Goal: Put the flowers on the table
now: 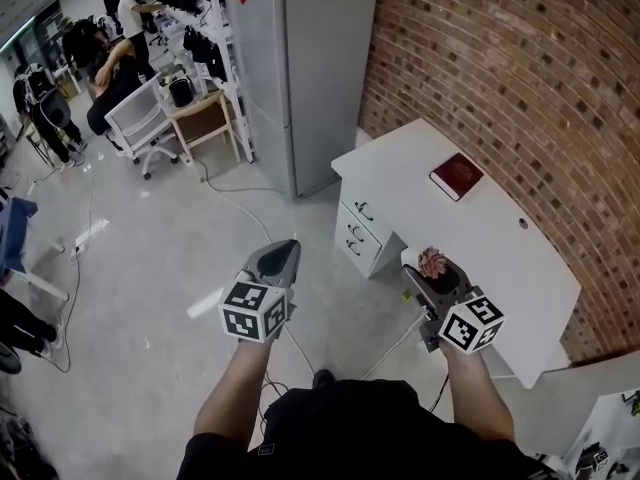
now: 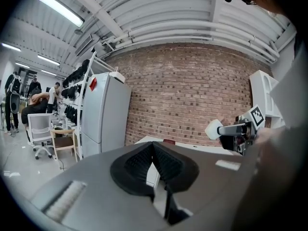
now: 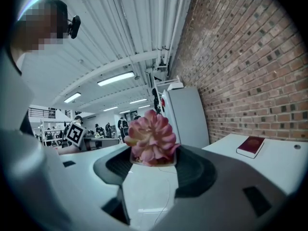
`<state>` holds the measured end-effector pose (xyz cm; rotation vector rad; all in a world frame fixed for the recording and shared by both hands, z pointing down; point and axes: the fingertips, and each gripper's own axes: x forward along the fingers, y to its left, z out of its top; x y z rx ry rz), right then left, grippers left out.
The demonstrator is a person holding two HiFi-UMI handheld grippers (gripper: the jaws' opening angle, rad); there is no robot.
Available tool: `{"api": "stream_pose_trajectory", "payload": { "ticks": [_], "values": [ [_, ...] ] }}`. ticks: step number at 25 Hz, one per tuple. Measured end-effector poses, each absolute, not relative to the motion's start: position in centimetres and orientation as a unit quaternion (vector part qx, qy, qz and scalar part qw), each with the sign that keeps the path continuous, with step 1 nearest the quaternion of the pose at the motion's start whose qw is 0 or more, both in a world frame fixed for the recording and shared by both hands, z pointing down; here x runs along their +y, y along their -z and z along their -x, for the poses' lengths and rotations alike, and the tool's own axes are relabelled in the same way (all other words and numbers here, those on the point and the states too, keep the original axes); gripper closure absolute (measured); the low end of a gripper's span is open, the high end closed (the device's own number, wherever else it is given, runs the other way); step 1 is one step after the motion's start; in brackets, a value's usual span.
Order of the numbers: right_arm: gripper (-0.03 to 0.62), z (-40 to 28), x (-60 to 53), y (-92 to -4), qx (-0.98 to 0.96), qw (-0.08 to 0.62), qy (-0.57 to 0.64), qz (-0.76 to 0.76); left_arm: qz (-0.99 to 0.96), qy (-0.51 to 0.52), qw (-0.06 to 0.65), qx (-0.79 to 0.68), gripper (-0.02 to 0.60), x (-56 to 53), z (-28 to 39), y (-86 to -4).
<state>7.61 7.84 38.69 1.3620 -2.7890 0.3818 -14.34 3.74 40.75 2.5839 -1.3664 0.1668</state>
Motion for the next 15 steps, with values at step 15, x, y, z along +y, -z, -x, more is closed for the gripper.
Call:
{"api": "stream_pose_trajectory", "payload": {
  "ticks": [15],
  "values": [
    [0.326, -3.3, 2.7, -39.5, -0.906, 0.003, -0.129, -0.402, -0.856, -0.066, 0.123, -0.498, 0.571, 1.1, 19.2, -42.0]
  ]
}}
